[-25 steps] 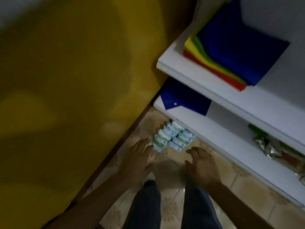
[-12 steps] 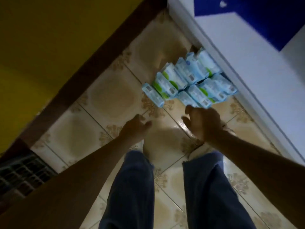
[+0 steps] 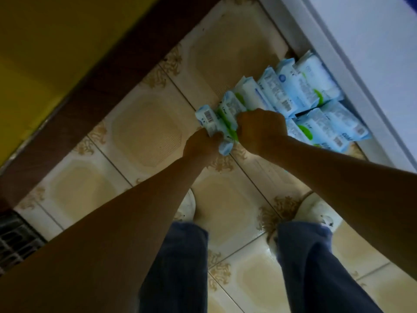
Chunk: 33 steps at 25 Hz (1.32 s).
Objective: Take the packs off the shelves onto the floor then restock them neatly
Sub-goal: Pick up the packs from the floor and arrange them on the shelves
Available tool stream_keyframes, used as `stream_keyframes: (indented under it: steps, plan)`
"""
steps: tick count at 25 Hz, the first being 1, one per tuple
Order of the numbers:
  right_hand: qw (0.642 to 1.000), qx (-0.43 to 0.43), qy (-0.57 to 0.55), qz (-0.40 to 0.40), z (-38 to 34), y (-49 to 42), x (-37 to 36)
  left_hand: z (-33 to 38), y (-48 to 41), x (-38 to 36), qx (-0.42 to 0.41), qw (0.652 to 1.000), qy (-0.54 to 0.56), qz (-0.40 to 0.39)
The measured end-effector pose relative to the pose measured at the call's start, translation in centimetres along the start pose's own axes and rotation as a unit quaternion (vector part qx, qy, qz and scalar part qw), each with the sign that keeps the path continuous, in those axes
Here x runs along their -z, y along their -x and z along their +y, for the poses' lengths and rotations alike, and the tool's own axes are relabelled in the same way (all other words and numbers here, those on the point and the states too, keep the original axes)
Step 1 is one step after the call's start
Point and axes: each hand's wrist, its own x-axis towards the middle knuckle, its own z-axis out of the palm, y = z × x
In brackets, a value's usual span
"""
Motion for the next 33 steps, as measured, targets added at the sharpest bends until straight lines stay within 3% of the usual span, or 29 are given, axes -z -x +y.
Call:
stream_keyframes:
  steps: [4, 7, 11, 14, 17, 19, 22, 24, 27, 33]
  plan:
    - [0.99, -0.028, -0.115, 0.072, -0.6, 6.0, 6.9, 2.9, 8.4, 5.6, -0.113, 0.993, -0.004, 0.044]
    - [0.959, -0.06, -0.267, 0.079, -1.9, 11.5, 13.9, 6.5, 15.5, 9.8, -0.181, 0.98, -0.023, 0.075]
    - [0.906, -0.088, -0.393, 0.132, -1.9, 19.5, 24.3, 13.2, 26.4, 14.6, -0.237, 0.957, 0.156, 0.061]
    - [0.863, -0.089, -0.472, 0.156, -0.3, 27.2, 32.7, 17.3, 34.3, 18.1, -0.263, 0.938, 0.216, 0.06]
    - [0.831, -0.08, -0.526, 0.163, 0.4, 35.8, 40.4, 21.1, 41.8, 21.2, -0.233, 0.927, 0.292, -0.026]
    - [0.812, -0.063, -0.552, 0.179, 0.0, 40.9, 44.3, 22.9, 46.2, 22.9, -0.248, 0.9, 0.329, -0.141]
    - [0.776, -0.077, -0.577, 0.243, -1.7, 47.5, 48.2, 25.8, 52.6, 24.9, -0.29, 0.864, 0.311, -0.27]
    - [0.727, -0.112, -0.595, 0.325, -3.1, 50.8, 49.0, 27.2, 55.6, 25.9, -0.301, 0.858, 0.296, -0.294]
    - [0.613, -0.142, -0.669, 0.396, -5.1, 55.1, 50.6, 30.1, 60.1, 27.5, -0.347, 0.845, 0.264, -0.31]
    - [0.584, -0.066, -0.599, 0.544, -6.1, 65.7, 57.2, 37.5, 73.3, 28.7, -0.529, 0.737, 0.216, -0.361]
